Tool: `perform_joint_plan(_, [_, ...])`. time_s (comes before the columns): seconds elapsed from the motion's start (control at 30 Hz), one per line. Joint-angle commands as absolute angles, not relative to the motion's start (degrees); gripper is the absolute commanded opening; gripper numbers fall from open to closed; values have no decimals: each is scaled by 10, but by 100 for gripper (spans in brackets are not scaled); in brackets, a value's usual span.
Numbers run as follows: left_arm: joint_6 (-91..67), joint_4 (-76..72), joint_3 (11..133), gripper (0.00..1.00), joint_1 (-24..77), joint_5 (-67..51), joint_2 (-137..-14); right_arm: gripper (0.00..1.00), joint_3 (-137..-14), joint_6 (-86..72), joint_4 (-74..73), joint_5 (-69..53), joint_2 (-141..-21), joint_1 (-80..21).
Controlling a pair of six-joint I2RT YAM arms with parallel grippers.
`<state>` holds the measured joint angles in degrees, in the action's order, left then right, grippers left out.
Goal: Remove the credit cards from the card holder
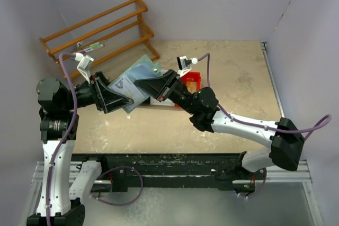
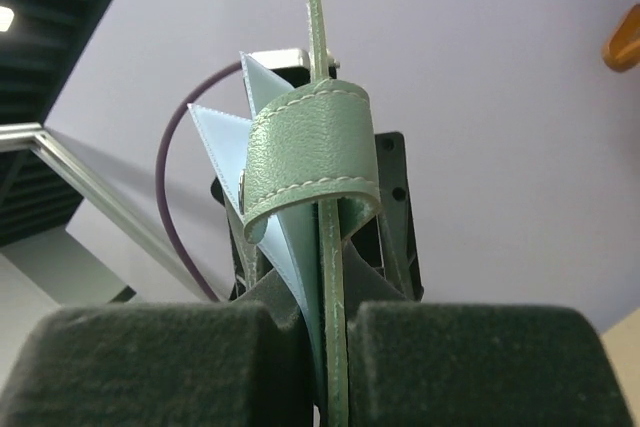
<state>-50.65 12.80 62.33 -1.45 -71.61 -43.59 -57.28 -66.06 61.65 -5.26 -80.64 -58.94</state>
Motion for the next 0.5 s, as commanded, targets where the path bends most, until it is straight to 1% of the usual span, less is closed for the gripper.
perform_joint_plan(0.0, [-535, 98, 631, 67, -18, -701, -429, 0, -559, -665, 711, 31, -801, -601])
perform_joint_plan(0.2, [-528, 100, 642, 54, -21, -694, -432, 0, -558, -674, 720, 40, -804, -603])
perform_joint_plan(0.3, [-524, 101, 644, 46, -24, -691, -437, 0, -545, -678, 726, 52, -800, -604])
perform_joint_plan(0.43, [-513, 106, 641, 31, -29, -684, -442, 0, -538, -681, 728, 55, -797, -604])
perform_joint_plan(0.47, [-514, 105, 642, 28, -30, -683, -446, 0, -539, -683, 728, 51, -799, -604])
